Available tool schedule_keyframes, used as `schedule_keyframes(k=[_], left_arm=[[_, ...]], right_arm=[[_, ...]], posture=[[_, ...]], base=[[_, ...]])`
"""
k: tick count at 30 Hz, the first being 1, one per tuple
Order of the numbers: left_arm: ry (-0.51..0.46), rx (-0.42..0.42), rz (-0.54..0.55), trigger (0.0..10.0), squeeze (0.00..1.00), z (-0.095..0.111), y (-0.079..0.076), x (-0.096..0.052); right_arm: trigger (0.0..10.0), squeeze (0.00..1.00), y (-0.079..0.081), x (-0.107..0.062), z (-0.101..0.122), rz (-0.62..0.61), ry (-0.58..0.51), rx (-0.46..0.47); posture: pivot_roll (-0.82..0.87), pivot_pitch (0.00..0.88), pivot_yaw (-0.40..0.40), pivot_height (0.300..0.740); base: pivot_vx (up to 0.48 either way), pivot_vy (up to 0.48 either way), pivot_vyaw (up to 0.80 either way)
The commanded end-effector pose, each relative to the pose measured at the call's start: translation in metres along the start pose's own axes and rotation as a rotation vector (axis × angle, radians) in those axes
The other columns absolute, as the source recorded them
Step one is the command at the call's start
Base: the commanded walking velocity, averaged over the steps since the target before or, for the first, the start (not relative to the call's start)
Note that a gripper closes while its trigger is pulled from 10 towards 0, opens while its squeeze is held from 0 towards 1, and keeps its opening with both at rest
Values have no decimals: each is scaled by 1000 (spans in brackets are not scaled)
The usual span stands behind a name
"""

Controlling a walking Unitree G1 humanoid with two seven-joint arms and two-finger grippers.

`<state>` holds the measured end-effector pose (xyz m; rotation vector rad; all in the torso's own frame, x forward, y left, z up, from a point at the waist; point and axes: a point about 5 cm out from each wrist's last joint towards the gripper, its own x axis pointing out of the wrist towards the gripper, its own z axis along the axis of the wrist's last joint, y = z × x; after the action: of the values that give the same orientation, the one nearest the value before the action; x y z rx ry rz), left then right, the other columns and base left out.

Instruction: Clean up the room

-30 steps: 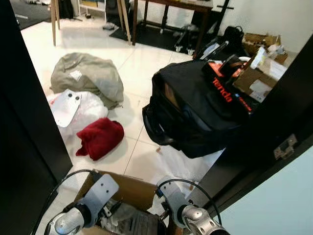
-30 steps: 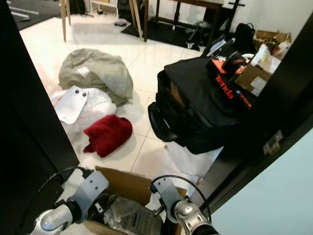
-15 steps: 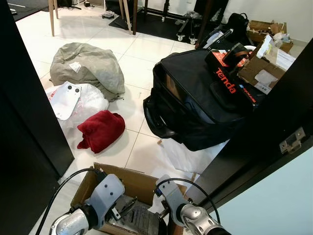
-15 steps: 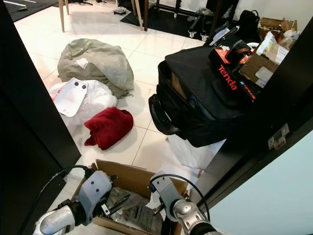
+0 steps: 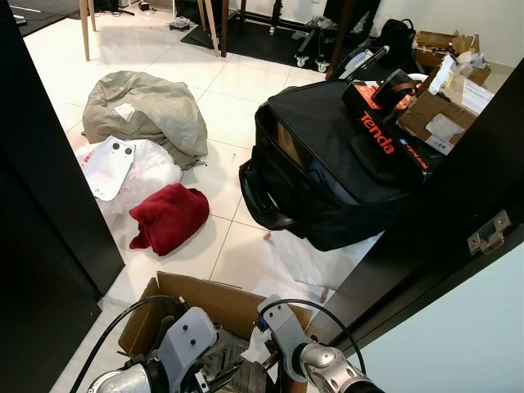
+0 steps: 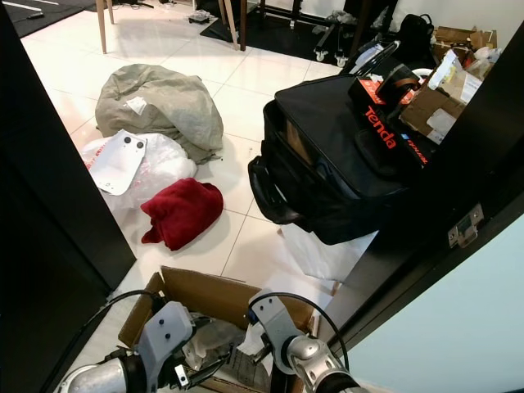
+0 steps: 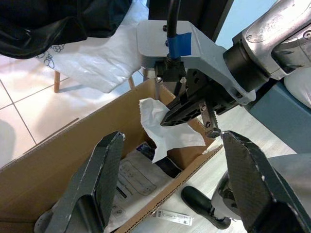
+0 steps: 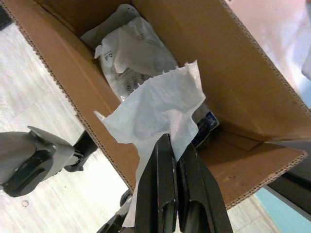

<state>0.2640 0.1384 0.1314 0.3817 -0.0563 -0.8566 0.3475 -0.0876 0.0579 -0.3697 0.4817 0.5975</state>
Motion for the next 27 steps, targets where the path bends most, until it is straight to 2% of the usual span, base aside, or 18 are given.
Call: schedule_keyframes(k=[1,2,3,9,10,22,24,26,27], left_arm=[[36,-21,-37,10000,0,-7,-9,-3],[36,-21,-37,10000,0,-7,-9,-3],[37,-21,-35,10000,0,-7,-9,-3],[42,-20,-32,10000,0,-7,-8,-4],[47,-20,-30,10000,0,-8,-7,-5],[64,-14,-16,10000,0,-10,-2,-5],[82,-21,50,10000,0,-13,2,-6],[82,-21,50,10000,0,-13,2,-6],[97,-46,123,10000,0,-18,5,-6]], right_arm=[[10000,439,8,0,-16,31,57,27],[10000,439,8,0,-16,31,57,27],[10000,1000,9,0,-16,36,60,23],[10000,1000,9,0,-16,27,65,9],[10000,0,8,0,-17,17,68,2],[10000,0,6,0,-18,-4,68,-17],[10000,0,3,-1,-16,-35,48,-3],[10000,0,3,-1,-16,-35,48,-3],[10000,0,-2,-2,-13,-78,22,45]], posture=[[152,456,-99,740],[152,456,-99,740],[153,454,-99,740],[152,456,-101,740],[152,454,-101,740],[147,445,-98,740],[142,426,-100,740],[142,426,-100,740],[130,386,-101,740]], base=[[0,0,0],[0,0,0],[0,0,0],[0,0,0],[0,0,0],[0,0,0],[0,0,0],[0,0,0],[0,0,0]])
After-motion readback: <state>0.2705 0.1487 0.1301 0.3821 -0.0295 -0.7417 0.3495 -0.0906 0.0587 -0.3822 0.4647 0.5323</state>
